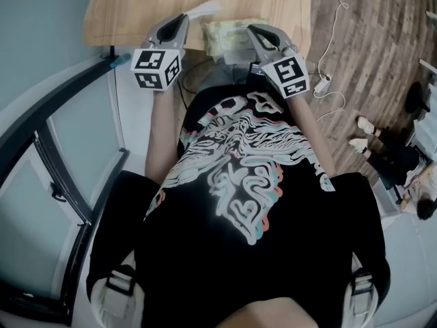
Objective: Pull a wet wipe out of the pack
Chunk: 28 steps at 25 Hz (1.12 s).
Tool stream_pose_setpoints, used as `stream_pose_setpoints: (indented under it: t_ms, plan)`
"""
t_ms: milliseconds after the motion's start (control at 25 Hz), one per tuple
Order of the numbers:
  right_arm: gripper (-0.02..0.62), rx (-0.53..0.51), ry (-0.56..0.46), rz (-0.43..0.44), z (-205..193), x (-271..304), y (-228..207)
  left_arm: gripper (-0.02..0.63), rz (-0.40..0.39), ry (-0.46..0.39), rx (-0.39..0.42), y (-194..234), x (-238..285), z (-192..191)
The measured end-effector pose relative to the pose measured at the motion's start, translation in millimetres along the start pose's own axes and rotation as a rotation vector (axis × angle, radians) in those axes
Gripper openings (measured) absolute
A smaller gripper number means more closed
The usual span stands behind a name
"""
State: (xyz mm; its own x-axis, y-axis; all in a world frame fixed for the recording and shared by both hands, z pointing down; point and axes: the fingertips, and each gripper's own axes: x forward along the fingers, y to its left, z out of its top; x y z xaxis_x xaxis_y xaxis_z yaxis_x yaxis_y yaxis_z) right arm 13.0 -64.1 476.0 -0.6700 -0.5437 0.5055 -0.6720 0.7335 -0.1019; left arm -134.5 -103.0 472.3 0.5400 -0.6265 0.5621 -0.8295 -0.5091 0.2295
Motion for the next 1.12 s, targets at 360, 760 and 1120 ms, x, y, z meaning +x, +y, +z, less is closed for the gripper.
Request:
stream_pose_setpoints:
  t_ms: [360, 760, 1120]
  plan:
    - [0.000, 0.072, -0.018, -0.059, -1, -5, -23, -0.002, 0.059, 0.051, -0.022, 20, 11, -39]
    - [0.000, 0.005, -0.003, -0.056, 6, 6, -12, -0.002, 0.081, 0.060, 0.029, 27, 15, -61]
    - [0.000, 0.005, 0.001, -0.078, 14, 13, -6, 0.000, 0.074, 0.094, 0.018, 33, 20, -84]
